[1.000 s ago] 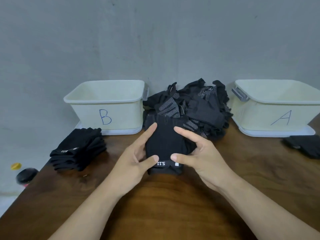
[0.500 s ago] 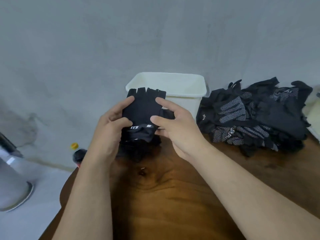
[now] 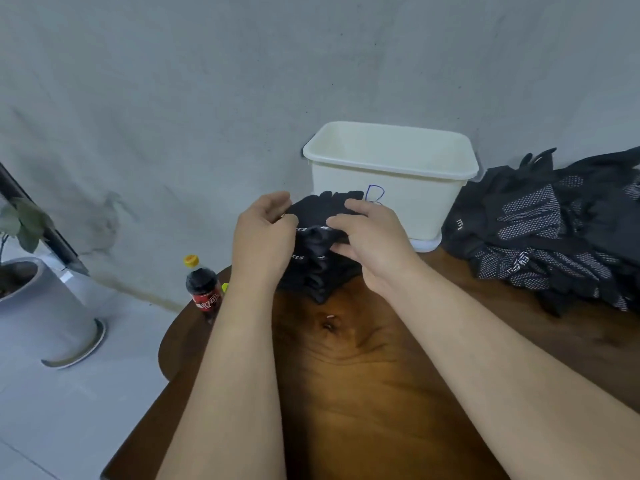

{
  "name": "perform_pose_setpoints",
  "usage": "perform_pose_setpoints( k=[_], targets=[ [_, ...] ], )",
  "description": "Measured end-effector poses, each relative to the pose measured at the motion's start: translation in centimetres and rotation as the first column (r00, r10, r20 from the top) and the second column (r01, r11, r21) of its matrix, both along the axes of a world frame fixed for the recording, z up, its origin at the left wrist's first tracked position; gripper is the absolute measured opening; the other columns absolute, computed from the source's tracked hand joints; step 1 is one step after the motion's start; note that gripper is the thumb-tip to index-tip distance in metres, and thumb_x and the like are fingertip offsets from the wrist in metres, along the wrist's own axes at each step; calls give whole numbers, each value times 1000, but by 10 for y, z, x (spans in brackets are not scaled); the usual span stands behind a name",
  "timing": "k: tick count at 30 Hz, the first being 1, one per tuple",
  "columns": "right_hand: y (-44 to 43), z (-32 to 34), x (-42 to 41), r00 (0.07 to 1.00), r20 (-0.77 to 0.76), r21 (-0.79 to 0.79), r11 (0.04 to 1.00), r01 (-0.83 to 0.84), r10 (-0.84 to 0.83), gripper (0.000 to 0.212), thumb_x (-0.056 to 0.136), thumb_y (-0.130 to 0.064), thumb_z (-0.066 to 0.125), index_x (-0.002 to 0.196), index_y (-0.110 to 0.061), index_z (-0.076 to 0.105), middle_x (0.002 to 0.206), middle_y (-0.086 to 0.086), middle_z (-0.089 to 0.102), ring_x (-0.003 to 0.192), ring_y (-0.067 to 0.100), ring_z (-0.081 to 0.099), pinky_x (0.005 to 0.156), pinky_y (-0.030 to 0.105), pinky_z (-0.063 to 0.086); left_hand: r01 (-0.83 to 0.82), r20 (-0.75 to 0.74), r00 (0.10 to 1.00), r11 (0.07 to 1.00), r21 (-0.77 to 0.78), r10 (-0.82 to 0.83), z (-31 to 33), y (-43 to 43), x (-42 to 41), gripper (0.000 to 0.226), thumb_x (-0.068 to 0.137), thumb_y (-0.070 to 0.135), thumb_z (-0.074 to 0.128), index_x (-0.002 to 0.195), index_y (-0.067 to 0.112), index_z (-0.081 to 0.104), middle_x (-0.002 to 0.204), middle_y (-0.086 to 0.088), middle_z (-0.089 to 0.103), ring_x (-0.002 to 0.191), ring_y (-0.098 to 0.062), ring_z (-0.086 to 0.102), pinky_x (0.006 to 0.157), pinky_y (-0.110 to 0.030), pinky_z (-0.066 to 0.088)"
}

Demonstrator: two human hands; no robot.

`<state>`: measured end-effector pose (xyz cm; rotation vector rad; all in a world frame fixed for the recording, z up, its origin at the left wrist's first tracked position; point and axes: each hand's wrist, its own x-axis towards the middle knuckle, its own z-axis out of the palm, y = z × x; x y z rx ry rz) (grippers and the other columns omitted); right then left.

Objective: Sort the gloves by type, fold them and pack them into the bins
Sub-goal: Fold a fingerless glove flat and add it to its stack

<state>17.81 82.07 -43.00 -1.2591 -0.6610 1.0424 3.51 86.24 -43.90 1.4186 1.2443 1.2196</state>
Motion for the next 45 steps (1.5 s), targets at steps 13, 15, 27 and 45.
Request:
perform_pose_setpoints(
  k=[13,15,27,45],
  targets=[
    [5,-19,2,952,303,-161,987,0,49,65,96,-6,70,157,-11,49,131,-2,54,86,10,63,84,32,65,-37,-287,957,999,-16,31,-10,-2,8,53,91,5,54,140,22,66,136,2,70,120,-16,64,94,-25,49],
    [4,-21,4,909,407,-192,981,-6,85,67,95,-12,70,158,-14,48,134,-2,57,93,13,67,88,32,64,-28,-326,945,999,-17,21,-11,-3,11,53,91,5,54,140,22,66,137,0,69,122,-18,63,90,-25,47],
    [-39,-43,45,706,708,-64,996,66,-1,32,101,-42,63,133,-37,65,133,-12,60,111,2,60,99,28,48,-55,-318,945,996,69,74,-8,-2,11,40,96,12,49,121,35,70,127,0,69,104,-23,68,78,-31,55],
    [-45,-65,26,886,394,-150,969,-198,242,50,98,-14,68,147,-24,62,138,-7,67,129,9,62,120,41,46,110,-621,783,976,185,30,-21,-24,12,23,98,42,53,104,37,75,108,13,71,103,-14,63,82,-35,56]
  ],
)
